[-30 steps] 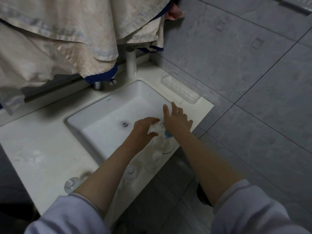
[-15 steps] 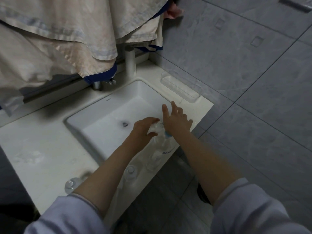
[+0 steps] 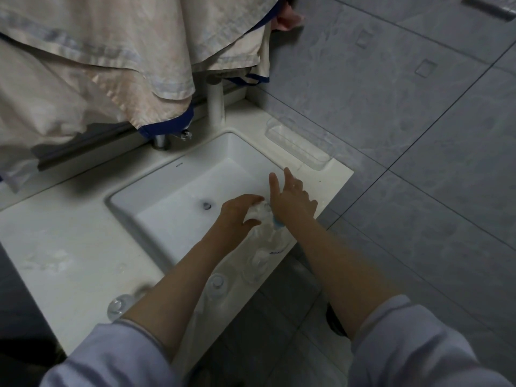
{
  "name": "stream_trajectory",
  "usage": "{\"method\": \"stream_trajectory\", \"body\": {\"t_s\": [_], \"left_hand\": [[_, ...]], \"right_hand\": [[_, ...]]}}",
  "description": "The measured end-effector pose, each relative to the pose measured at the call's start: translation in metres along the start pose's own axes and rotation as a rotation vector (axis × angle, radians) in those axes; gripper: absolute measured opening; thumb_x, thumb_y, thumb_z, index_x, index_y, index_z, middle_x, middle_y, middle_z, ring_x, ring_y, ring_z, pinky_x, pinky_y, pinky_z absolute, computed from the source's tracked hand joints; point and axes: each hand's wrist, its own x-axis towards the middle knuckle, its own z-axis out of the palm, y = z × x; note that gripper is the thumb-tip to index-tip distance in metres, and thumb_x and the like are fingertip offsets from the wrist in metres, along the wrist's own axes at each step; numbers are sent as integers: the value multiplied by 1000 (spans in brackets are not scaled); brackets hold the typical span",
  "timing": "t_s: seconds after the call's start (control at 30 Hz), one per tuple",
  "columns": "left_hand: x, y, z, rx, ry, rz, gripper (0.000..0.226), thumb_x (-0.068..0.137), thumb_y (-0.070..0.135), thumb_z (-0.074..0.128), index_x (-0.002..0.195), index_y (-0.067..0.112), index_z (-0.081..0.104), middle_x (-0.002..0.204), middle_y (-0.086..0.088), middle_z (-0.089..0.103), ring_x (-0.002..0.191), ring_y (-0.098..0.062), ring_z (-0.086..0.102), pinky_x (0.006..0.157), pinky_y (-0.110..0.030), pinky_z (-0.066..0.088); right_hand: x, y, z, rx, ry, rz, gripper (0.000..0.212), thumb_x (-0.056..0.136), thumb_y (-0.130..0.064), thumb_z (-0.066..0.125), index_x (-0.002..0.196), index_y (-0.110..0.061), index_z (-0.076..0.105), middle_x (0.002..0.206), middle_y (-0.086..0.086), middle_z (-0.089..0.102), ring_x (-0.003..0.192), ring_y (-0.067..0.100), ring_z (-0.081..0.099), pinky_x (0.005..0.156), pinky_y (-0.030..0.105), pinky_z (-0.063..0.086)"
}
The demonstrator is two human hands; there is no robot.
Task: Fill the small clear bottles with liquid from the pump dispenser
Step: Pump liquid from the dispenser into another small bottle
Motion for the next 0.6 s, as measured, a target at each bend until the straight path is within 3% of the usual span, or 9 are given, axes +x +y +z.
{"method": "stream_trajectory", "body": {"t_s": [0.13, 0.2, 0.27, 0.3, 0.37, 0.43, 0.6], "left_hand": [[-4, -2, 0, 14, 81, 46, 48, 88, 14, 60, 133, 9, 45, 136, -10, 49, 126, -21, 44, 107, -25, 30], [-3, 4, -2, 21, 25, 30, 41, 88, 27, 55, 129, 20, 51, 133, -1, 54, 125, -12, 47, 112, -28, 28], [0, 9, -2, -34, -12, 26, 49, 74, 50, 43, 118, 34, 58, 124, 13, 60, 119, 0, 50, 112, -29, 26], [1, 9, -1, -27, -27, 25, 57, 74, 51, 42, 123, 25, 56, 128, 6, 58, 123, -5, 48, 112, -28, 25], [3, 8, -1, 80, 16, 9, 51, 90, 29, 51, 135, 7, 41, 140, -10, 45, 129, -22, 43, 113, -31, 26], [1, 4, 0, 106, 64, 32, 49, 90, 16, 57, 134, 3, 41, 139, -14, 46, 128, -26, 44, 112, -32, 28], [2, -5, 4, 26, 44, 39, 51, 89, 10, 57, 135, -1, 37, 140, -17, 43, 128, -28, 44, 109, -26, 27]], "right_hand": [[4, 0, -3, -3, -27, -3, 74, 88, -69, 0, 151, -30, 1, 157, 6, 18, 137, 32, 30, 110, 56, 16], [5, -1, -6, 22, 1, -22, 75, 87, -70, 0, 151, -31, 2, 157, 6, 18, 138, 32, 29, 110, 56, 15], [5, -3, -8, 39, 15, -25, 74, 88, -69, 1, 151, -31, 1, 157, 6, 19, 138, 32, 29, 110, 57, 15], [4, -3, -8, 38, 9, -14, 73, 88, -69, 1, 151, -31, 1, 157, 6, 18, 138, 32, 30, 110, 57, 15], [3, -2, -6, 16, -2, -4, 72, 89, -68, 1, 151, -31, -1, 157, 7, 19, 136, 32, 32, 110, 56, 17], [0, -1, -3, -7, -17, 4, 71, 90, -67, 1, 151, -30, -2, 156, 7, 20, 135, 32, 33, 109, 56, 18], [4, -1, -5, -25, -58, 8, 71, 90, -67, 1, 151, -30, -3, 158, 6, 16, 137, 32, 30, 111, 55, 16]]}}
